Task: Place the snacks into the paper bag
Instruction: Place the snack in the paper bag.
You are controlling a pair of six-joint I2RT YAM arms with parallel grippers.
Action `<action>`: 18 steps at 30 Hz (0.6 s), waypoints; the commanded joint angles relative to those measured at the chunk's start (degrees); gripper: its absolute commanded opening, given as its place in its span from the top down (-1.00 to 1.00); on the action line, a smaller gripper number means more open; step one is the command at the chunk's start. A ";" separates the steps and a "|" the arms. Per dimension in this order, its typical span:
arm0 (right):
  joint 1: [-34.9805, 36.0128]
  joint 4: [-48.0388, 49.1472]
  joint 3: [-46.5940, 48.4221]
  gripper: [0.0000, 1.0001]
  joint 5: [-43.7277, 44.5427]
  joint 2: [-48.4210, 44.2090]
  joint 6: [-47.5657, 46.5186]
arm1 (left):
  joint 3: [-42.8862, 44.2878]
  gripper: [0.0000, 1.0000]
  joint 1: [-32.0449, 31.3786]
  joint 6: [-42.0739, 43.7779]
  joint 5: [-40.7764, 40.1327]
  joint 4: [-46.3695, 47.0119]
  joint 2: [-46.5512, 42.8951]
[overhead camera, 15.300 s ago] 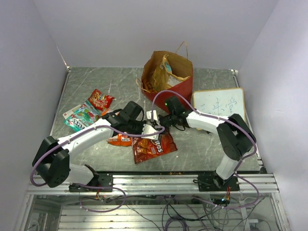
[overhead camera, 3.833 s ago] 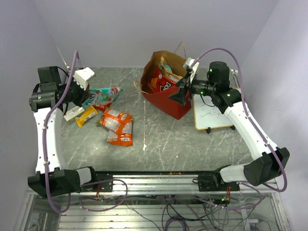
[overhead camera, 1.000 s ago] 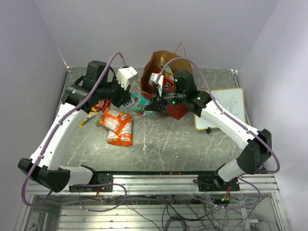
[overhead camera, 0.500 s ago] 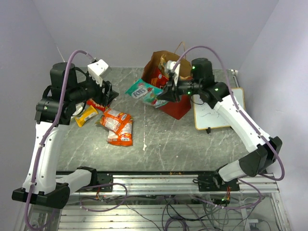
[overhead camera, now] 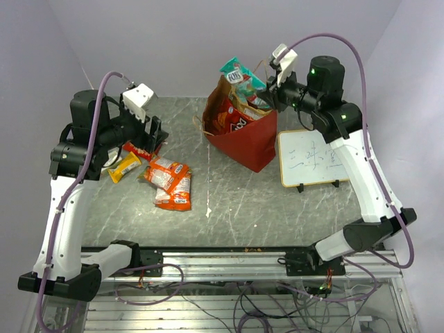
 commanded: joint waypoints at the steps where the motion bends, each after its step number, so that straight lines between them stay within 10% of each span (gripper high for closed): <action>1: -0.30 -1.74 4.59 1.00 13.06 4.30 -1.98 | 0.79 -0.65 0.75 -0.74 -4.76 2.14 -0.41; 18: -0.30 -5.94 12.49 1.00 21.92 18.50 -6.11 | -0.75 -0.66 1.04 0.13 -4.44 2.35 -1.91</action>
